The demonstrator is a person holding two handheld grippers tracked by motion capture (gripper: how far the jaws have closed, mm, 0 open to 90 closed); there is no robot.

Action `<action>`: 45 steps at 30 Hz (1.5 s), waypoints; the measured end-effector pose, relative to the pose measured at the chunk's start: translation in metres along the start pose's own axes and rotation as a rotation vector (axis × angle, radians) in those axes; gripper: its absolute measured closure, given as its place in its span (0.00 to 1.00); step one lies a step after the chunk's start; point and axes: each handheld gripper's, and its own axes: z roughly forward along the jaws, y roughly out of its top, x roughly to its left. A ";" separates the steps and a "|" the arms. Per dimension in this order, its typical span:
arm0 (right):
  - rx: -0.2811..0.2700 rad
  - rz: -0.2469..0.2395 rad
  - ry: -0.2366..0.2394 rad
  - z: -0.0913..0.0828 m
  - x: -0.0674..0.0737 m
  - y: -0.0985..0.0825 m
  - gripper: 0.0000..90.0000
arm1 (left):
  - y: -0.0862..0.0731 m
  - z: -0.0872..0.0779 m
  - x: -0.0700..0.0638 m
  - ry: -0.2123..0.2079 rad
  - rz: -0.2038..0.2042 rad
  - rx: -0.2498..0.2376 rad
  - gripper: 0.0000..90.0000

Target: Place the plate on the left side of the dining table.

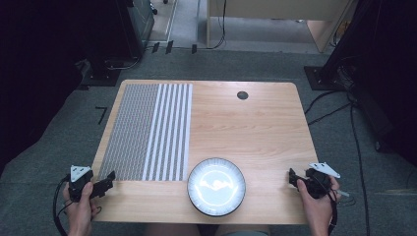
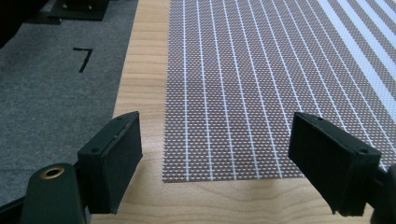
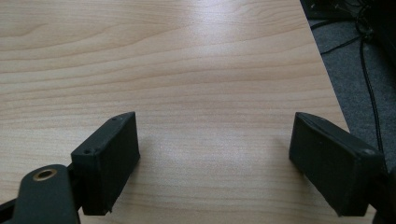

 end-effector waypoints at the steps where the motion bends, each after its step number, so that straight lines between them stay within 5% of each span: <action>1: 0.002 0.001 -0.001 0.000 0.000 0.000 0.16 | 0.000 0.000 0.000 -0.001 -0.002 -0.001 0.19; 17: 0.002 0.010 -0.011 0.000 0.001 0.000 0.15 | 0.010 -0.006 -0.013 -0.010 0.017 -0.036 0.19; 30: 0.001 0.043 -0.045 0.000 0.005 0.000 0.16 | 0.018 -0.008 -0.035 -0.052 0.047 -0.051 0.19; 45: -0.034 0.051 -0.020 -0.014 0.019 0.008 0.16 | 0.021 -0.007 -0.062 -0.096 0.083 -0.058 0.19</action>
